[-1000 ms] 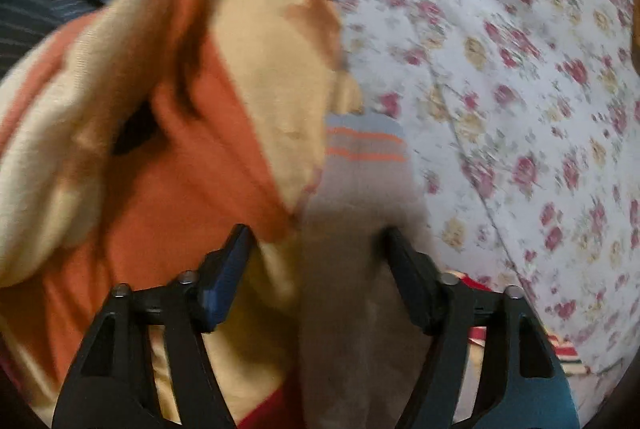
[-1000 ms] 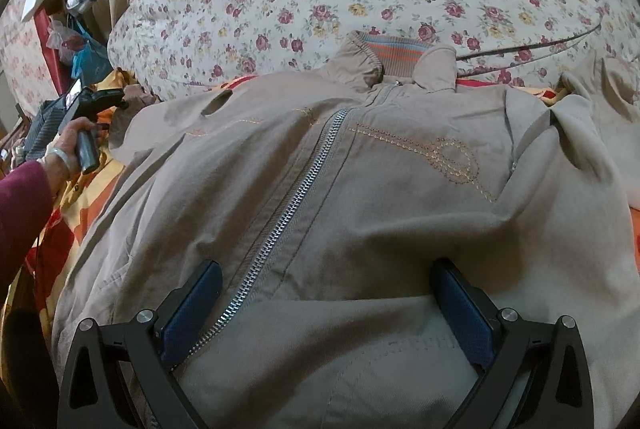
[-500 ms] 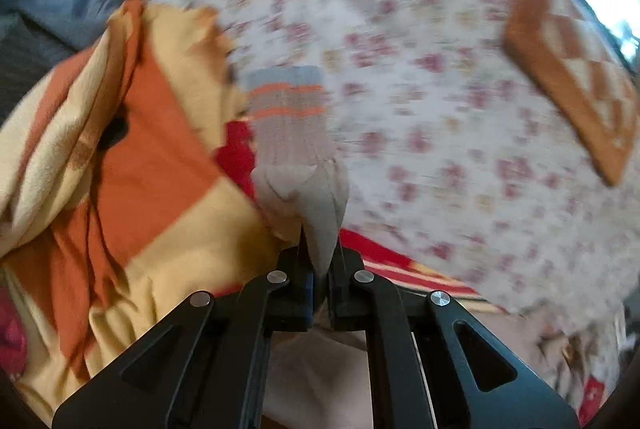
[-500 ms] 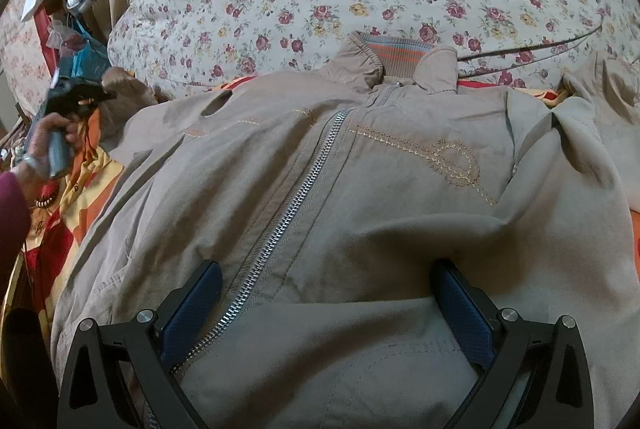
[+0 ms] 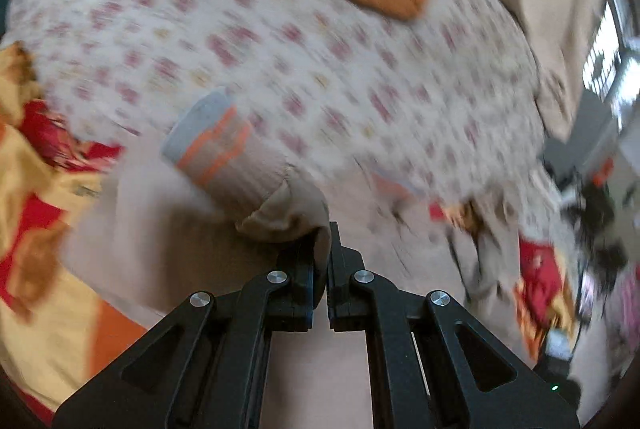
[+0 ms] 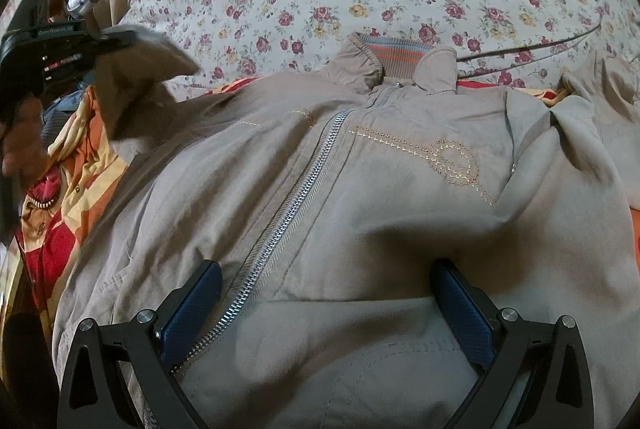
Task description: Fold large clothes
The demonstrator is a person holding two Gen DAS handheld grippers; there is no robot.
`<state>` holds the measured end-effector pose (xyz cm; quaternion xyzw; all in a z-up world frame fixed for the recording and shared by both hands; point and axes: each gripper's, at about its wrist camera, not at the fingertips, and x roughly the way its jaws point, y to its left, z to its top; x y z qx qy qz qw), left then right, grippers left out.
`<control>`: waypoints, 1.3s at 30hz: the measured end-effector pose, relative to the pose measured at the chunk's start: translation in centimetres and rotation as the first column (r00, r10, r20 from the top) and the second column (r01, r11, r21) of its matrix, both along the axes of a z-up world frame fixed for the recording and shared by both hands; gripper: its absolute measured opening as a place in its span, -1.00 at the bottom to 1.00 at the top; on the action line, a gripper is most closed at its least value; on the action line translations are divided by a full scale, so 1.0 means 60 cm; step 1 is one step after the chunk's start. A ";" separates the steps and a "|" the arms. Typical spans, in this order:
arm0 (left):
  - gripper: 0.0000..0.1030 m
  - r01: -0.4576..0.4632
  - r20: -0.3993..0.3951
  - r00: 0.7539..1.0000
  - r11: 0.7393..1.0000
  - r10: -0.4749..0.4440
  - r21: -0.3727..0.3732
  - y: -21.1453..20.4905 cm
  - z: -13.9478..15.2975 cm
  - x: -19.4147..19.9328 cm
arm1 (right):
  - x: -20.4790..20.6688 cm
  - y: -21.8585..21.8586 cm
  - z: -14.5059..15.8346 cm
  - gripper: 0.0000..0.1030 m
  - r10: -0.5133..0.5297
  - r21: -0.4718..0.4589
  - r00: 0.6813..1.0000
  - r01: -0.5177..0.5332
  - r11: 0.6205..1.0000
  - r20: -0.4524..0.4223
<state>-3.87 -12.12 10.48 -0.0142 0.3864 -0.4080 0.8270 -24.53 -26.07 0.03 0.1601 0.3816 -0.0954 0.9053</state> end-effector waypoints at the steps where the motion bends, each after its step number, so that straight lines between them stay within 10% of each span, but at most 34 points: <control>1: -0.94 0.019 -0.013 1.000 1.000 -0.019 0.024 -0.024 -0.020 -0.018 | -0.001 0.000 0.000 1.00 0.000 0.002 1.000 0.000 1.000 0.002; 4: -0.84 0.049 -0.079 0.996 0.992 -0.041 0.112 -0.075 -0.082 -0.040 | -0.003 -0.001 0.000 1.00 0.000 0.008 1.000 0.000 1.000 0.007; 7: -0.23 0.086 -0.145 0.988 0.980 -0.061 0.178 -0.095 -0.117 -0.051 | -0.006 -0.003 0.001 1.00 0.001 0.022 1.000 -0.001 1.000 0.018; 12: -0.04 0.074 -0.095 0.994 0.979 -0.056 0.191 -0.040 -0.078 -0.070 | -0.012 -0.003 0.003 1.00 -0.003 0.034 1.000 0.002 0.999 0.027; 19: 0.22 -0.243 0.193 0.962 0.924 0.191 0.296 0.084 -0.054 -0.067 | -0.011 -0.008 0.031 1.00 -0.028 0.161 0.999 0.030 0.986 -0.018; 27: 0.22 -0.425 0.104 0.904 0.842 0.416 0.331 0.142 -0.113 0.039 | 0.076 -0.044 0.073 0.91 -0.028 0.413 1.000 0.031 0.910 -0.011; 30: 0.22 -0.462 0.124 0.886 0.824 0.448 0.329 0.145 -0.117 0.064 | 0.133 -0.055 0.053 0.64 -0.045 0.451 0.998 0.059 0.890 -0.041; 34: 0.22 -0.464 0.101 0.882 0.811 0.460 0.356 0.145 -0.136 0.078 | 0.192 -0.069 0.007 -0.20 -0.075 0.519 0.993 0.113 0.847 -0.093; 39: 0.22 -0.461 0.047 0.877 0.812 0.477 0.359 0.162 -0.136 0.084 | 0.190 -0.082 0.050 -0.50 -0.094 0.428 0.996 0.085 0.900 -0.001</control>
